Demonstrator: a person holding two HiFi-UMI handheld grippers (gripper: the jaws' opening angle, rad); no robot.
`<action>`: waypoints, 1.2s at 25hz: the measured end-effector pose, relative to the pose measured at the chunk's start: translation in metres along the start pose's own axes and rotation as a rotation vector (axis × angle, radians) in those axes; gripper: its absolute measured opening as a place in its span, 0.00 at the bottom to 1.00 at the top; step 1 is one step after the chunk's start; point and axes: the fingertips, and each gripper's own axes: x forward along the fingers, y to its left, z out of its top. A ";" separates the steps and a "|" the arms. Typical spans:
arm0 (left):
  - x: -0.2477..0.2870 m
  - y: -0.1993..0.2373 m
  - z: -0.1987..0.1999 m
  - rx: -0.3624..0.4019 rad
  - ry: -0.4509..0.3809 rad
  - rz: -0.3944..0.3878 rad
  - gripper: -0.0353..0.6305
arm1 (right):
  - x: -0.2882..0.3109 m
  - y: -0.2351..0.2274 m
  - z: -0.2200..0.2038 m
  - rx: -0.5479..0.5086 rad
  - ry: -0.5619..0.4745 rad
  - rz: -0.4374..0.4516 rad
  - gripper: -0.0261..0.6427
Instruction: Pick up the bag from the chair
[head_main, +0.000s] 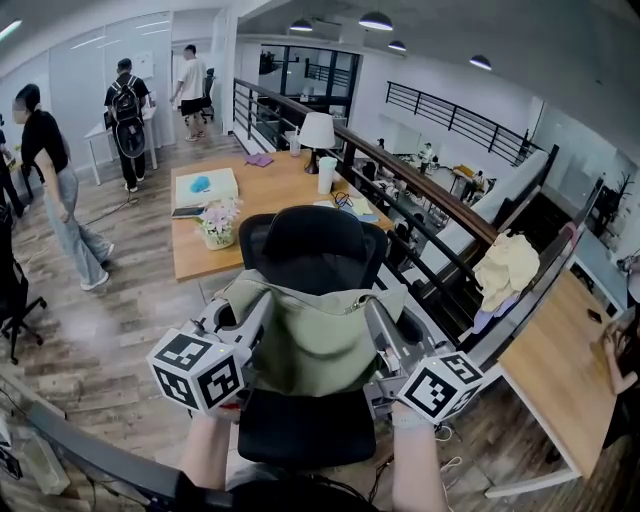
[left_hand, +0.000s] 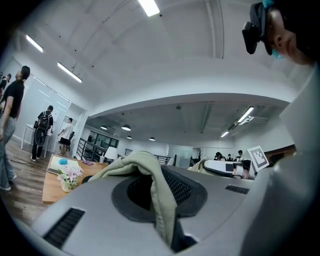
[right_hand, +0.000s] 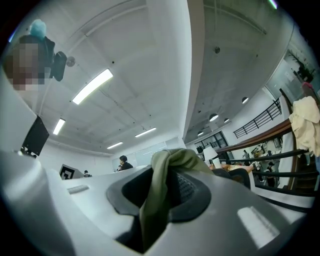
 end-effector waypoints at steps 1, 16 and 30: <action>-0.001 0.000 0.002 0.003 -0.003 0.000 0.09 | 0.001 0.002 0.001 -0.006 -0.001 0.002 0.17; -0.009 0.005 0.014 0.014 -0.038 -0.001 0.09 | 0.008 0.014 0.007 -0.069 -0.019 0.007 0.17; -0.008 0.009 0.016 0.015 -0.043 0.003 0.09 | 0.014 0.017 0.009 -0.087 -0.030 0.014 0.17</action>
